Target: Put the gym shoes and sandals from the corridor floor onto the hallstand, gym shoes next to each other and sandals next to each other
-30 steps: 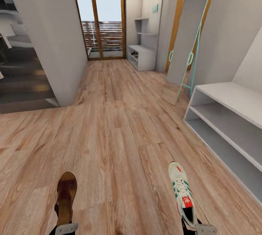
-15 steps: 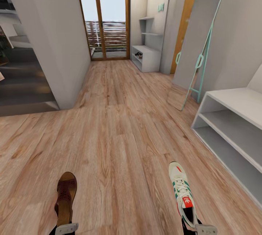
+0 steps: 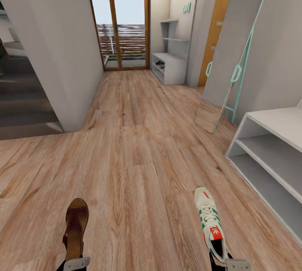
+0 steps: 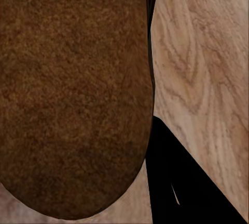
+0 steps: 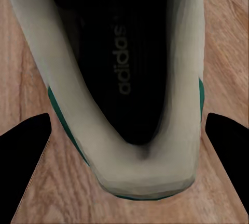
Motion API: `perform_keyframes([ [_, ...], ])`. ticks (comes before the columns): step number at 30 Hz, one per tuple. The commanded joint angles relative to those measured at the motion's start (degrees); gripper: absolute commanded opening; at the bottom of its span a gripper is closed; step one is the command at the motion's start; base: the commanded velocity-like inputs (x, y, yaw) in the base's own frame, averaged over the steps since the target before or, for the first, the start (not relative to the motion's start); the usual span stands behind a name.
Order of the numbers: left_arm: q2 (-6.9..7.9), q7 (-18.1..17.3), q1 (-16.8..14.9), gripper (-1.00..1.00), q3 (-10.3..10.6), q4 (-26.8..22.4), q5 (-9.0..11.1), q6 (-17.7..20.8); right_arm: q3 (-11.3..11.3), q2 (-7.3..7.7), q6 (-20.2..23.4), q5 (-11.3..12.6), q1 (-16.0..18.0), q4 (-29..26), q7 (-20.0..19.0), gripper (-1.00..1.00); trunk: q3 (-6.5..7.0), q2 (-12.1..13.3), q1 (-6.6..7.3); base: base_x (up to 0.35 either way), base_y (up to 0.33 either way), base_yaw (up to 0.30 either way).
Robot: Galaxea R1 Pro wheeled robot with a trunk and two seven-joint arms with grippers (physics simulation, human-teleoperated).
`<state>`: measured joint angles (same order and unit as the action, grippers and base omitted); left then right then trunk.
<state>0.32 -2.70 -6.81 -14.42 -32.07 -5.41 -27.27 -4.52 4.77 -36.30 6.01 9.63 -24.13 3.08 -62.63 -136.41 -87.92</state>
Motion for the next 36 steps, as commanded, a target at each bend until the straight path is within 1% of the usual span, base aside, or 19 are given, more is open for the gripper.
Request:
perform_keyframes([
  [1,-0.06,-0.2,0.0,-1.0,-0.4,0.0,-0.7,-0.2,-0.5,0.06,-0.2,0.5,0.0,0.0,0.3,-1.0,-0.04,0.0,-0.02,0.339,0.0,0.0],
  [36,-0.06,-0.2,0.0,-1.0,-0.4,0.1,-0.8,-0.2,-0.5,0.06,-0.2,0.5,0.0,0.0,0.3,-1.0,-0.04,0.0,-0.02,0.339,0.0,0.0],
])
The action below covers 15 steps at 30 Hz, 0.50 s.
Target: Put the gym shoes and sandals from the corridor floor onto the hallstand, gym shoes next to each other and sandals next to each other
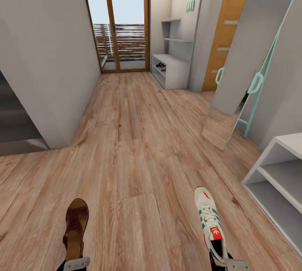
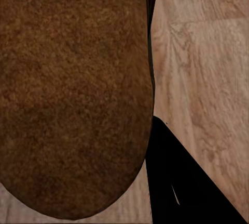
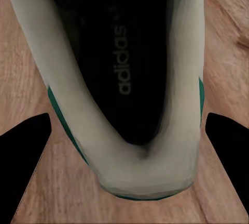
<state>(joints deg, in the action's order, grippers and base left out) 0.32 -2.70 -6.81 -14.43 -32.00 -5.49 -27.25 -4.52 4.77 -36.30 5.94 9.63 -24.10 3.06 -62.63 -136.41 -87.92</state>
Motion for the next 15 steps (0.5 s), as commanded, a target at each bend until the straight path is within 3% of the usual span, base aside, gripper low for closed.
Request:
perform_keyframes([
  [1,-0.06,-0.2,0.0,-1.0,-0.4,0.0,-0.8,-0.2,-0.5,0.06,-0.2,0.6,0.0,0.0,0.3,-1.0,-0.04,0.0,-0.02,0.34,0.0,0.0],
  [15,-0.08,-0.2,0.0,-1.0,-0.4,0.0,-0.9,-0.2,-0.5,0.11,-0.2,0.6,0.0,-0.1,0.3,-1.0,-0.04,0.0,-0.02,0.34,0.0,0.0],
])
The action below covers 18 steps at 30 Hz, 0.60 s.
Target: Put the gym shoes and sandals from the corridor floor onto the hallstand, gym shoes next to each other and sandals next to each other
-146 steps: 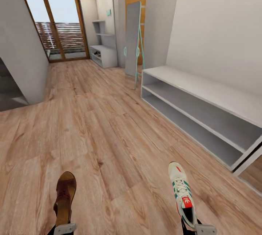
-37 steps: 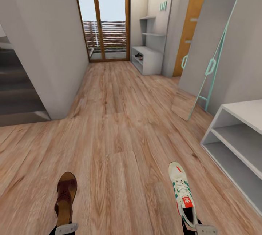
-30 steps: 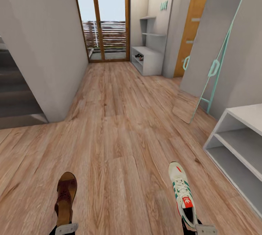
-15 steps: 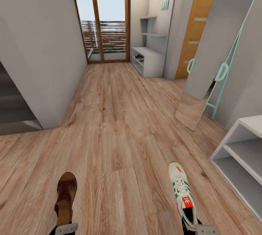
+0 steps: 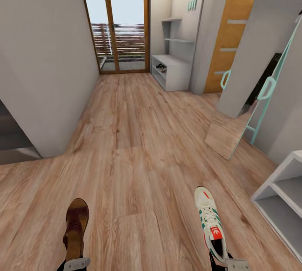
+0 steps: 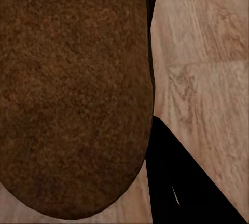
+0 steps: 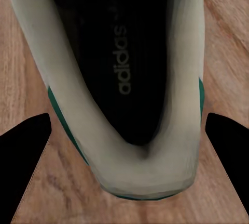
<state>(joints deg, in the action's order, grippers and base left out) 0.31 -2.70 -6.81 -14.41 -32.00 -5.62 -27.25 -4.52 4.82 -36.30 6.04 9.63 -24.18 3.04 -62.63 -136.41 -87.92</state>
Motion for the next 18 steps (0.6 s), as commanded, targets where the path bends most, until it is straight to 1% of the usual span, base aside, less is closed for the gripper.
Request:
perform_keyframes([
  [1,-0.07,-0.2,0.0,-1.0,-0.4,0.0,-0.8,-0.2,-0.5,0.07,-0.2,0.6,0.0,0.0,0.3,-1.0,-0.04,0.0,-0.02,0.339,0.0,0.0],
  [18,-0.05,-0.2,0.0,-1.0,-0.4,0.0,-0.6,-0.2,-0.5,0.08,-0.2,0.6,0.0,-0.1,0.2,-1.0,-0.04,0.0,-0.02,0.339,0.0,0.0],
])
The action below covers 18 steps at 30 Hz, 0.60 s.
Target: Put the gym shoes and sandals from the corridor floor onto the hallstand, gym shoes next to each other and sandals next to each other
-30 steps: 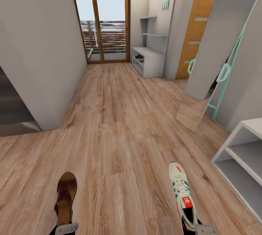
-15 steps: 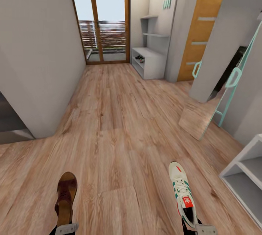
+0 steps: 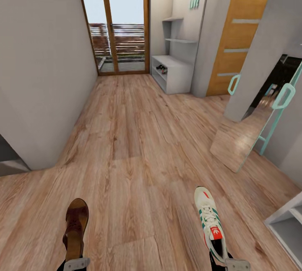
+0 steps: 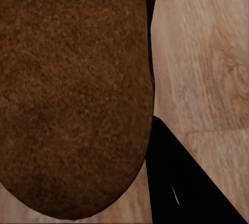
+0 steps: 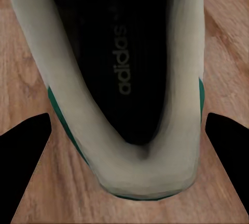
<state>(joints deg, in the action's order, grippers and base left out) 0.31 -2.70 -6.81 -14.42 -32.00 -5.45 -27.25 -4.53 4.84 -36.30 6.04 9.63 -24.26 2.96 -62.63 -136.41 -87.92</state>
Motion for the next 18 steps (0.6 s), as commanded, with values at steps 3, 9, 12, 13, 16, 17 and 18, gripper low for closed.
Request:
perform_keyframes([
  [3,-0.05,-0.2,0.0,-1.0,-0.4,0.0,-0.7,-0.2,-0.5,0.01,-0.2,0.6,0.0,0.0,0.3,-1.0,-0.04,0.0,-0.02,0.339,0.0,0.0],
  [9,-0.05,-0.2,0.0,-1.0,-0.4,0.0,-0.7,-0.2,-0.5,-0.01,-0.2,0.6,0.0,0.0,0.3,-1.0,-0.04,0.0,-0.02,0.339,0.0,0.047],
  [12,-0.05,-0.2,0.0,-1.0,-0.4,0.0,-0.7,-0.2,-0.5,-0.01,-0.2,0.6,0.0,0.0,0.4,-1.0,-0.04,0.0,-0.02,0.339,0.0,0.21],
  [13,-0.05,-0.2,0.0,-1.0,-0.4,0.0,-0.7,-0.2,-0.5,-0.01,-0.2,0.6,0.0,0.0,0.4,-1.0,-0.04,0.0,-0.02,0.339,0.0,0.242],
  [16,-0.05,-0.2,0.0,-1.0,-0.4,0.0,-0.7,-0.2,-0.5,-0.01,-0.2,0.6,0.0,0.0,0.4,-1.0,-0.04,0.0,-0.02,0.339,0.0,0.183],
  [17,-0.05,-0.2,0.0,-1.0,-0.4,0.0,-0.7,-0.2,-0.5,-0.01,-0.2,0.6,0.0,0.0,0.4,-1.0,-0.04,0.0,-0.02,0.339,0.0,0.089],
  [18,-0.05,-0.2,0.0,-1.0,-0.4,0.0,-0.7,-0.2,-0.5,-0.01,-0.2,0.6,0.0,0.1,0.3,-1.0,-0.04,0.0,-0.02,0.339,0.0,0.057],
])
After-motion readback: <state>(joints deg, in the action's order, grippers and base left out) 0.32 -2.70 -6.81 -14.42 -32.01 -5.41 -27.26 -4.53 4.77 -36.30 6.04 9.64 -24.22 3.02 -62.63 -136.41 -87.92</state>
